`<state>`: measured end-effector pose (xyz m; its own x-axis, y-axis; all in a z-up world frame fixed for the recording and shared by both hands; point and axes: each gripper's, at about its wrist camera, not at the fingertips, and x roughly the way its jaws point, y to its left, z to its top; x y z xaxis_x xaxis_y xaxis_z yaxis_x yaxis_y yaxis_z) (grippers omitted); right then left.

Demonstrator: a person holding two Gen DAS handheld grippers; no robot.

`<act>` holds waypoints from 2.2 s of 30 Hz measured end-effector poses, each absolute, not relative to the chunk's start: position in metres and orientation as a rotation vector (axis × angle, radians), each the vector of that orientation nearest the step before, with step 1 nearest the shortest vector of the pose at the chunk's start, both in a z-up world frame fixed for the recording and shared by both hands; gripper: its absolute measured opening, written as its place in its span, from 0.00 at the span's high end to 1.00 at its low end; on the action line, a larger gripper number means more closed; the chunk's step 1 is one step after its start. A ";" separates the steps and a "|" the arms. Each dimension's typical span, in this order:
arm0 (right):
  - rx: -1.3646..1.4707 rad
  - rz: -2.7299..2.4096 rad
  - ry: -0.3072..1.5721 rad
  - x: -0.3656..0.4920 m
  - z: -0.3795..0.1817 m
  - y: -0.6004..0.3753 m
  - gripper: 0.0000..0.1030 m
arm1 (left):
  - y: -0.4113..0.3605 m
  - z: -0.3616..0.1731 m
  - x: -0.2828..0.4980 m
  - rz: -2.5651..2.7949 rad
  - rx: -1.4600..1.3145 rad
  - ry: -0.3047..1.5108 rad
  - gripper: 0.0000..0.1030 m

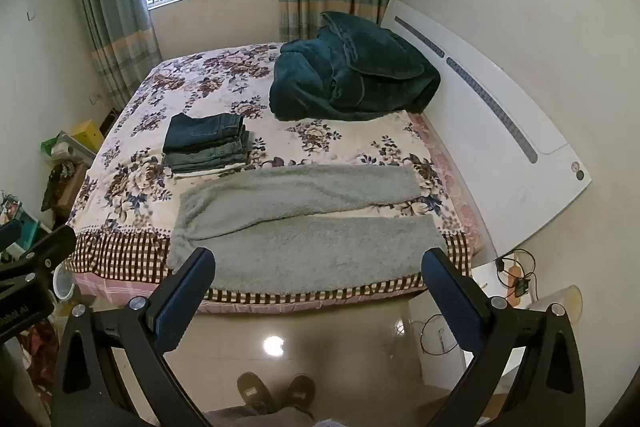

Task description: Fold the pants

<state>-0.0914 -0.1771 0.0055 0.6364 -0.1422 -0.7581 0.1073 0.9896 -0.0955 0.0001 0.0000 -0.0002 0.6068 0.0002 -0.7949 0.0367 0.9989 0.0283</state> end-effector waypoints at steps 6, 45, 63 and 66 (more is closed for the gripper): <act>-0.025 -0.124 0.870 -0.092 0.007 -0.178 0.00 | 0.008 -0.002 0.001 -0.015 0.017 0.933 0.00; -0.072 -0.065 0.850 -0.098 0.022 -0.156 0.00 | 0.022 0.014 -0.013 0.008 0.005 0.881 0.00; -0.065 -0.054 0.846 -0.096 0.031 -0.152 0.00 | 0.021 0.016 -0.012 0.007 0.008 0.879 0.00; -0.063 -0.053 0.846 -0.096 0.031 -0.151 0.00 | 0.022 0.017 -0.012 0.006 0.008 0.880 0.00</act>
<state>-0.0958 -0.1514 0.0313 0.6617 -0.0723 -0.7462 0.0220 0.9968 -0.0770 -0.0124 0.0218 0.0171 0.6370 0.0082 -0.7709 -0.0015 1.0000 0.0093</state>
